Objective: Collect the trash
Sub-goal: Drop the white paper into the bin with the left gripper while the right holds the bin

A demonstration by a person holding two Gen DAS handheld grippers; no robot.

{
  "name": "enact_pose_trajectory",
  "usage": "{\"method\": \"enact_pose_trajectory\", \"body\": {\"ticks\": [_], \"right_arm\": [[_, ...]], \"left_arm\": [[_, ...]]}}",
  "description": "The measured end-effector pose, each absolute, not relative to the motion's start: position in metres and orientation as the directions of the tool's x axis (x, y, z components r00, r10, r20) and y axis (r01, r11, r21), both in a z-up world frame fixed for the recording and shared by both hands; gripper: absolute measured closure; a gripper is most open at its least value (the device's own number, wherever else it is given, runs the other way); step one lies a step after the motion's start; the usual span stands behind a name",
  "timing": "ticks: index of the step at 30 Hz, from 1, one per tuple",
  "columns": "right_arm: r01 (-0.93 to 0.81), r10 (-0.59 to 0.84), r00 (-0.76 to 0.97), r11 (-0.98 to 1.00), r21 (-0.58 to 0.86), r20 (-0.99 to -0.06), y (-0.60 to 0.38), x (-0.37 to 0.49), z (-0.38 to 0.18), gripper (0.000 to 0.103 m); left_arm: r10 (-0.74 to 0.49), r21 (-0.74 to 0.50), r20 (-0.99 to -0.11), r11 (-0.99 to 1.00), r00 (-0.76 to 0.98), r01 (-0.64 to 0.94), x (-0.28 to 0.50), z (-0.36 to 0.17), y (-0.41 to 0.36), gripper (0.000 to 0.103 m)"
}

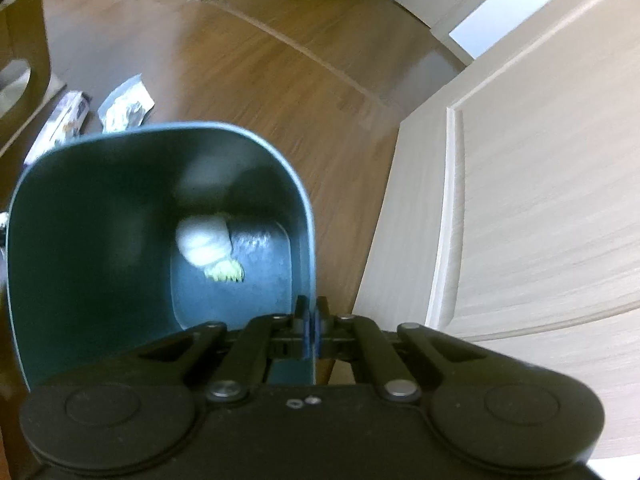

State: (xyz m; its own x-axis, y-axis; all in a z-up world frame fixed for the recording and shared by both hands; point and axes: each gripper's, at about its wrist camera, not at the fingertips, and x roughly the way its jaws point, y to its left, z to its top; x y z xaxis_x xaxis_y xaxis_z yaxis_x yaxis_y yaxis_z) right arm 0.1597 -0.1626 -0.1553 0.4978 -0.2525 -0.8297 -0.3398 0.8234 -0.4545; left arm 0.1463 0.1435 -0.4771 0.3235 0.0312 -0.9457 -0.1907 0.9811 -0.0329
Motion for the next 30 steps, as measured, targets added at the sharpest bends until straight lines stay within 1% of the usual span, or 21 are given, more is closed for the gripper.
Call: {"method": "enact_pose_trajectory", "body": {"ticks": [2, 5, 8, 12, 14, 15, 18, 24, 26, 30], "right_arm": [[-0.336, -0.254, 0.497, 0.825, -0.454, -0.830, -0.163, 0.162, -0.155, 0.103], [-0.320, -0.262, 0.505, 0.828, -0.460, -0.823, -0.162, 0.168, -0.154, 0.103], [-0.314, -0.269, 0.507, 0.827, -0.466, -0.819, -0.159, 0.175, -0.153, 0.102], [-0.318, -0.278, 0.517, 0.815, -0.484, -0.809, -0.148, 0.178, -0.156, 0.100], [-0.322, -0.276, 0.520, 0.813, -0.485, -0.808, -0.143, 0.179, -0.155, 0.100], [-0.325, -0.274, 0.521, 0.812, -0.485, -0.808, -0.140, 0.179, -0.155, 0.100], [-0.342, -0.270, 0.527, 0.801, -0.492, -0.806, -0.130, 0.178, -0.155, 0.101], [-0.397, -0.253, 0.539, 0.765, -0.507, -0.804, -0.106, 0.167, -0.154, 0.100], [-0.423, -0.237, 0.549, 0.748, -0.511, -0.802, -0.095, 0.161, -0.154, 0.100], [-0.465, -0.207, 0.566, 0.719, -0.516, -0.798, -0.080, 0.148, -0.155, 0.099]], "left_arm": [[-0.012, -0.076, -0.927, 0.984, 0.374, -0.158, 0.149, -0.452, 0.134, 0.082], [-0.119, -0.171, -0.871, 0.983, 0.477, -0.067, 0.151, -0.399, 0.117, 0.082], [-0.233, -0.253, -0.776, 0.966, 0.586, 0.049, 0.148, -0.335, 0.101, 0.082], [-0.347, -0.319, -0.626, 0.931, 0.698, 0.177, 0.136, -0.256, 0.092, 0.082], [-0.401, -0.331, -0.570, 0.911, 0.717, 0.246, 0.132, -0.231, 0.085, 0.082], [-0.423, -0.328, -0.557, 0.903, 0.715, 0.279, 0.131, -0.222, 0.078, 0.082], [-0.484, -0.337, -0.554, 0.874, 0.677, 0.349, 0.138, -0.216, 0.053, 0.082], [-0.496, -0.290, -0.648, 0.862, 0.578, 0.415, 0.147, -0.243, -0.009, 0.082], [-0.485, -0.280, -0.674, 0.866, 0.557, 0.415, 0.150, -0.256, -0.024, 0.082], [-0.480, -0.298, -0.706, 0.868, 0.520, 0.396, 0.158, -0.273, -0.036, 0.082]]}}
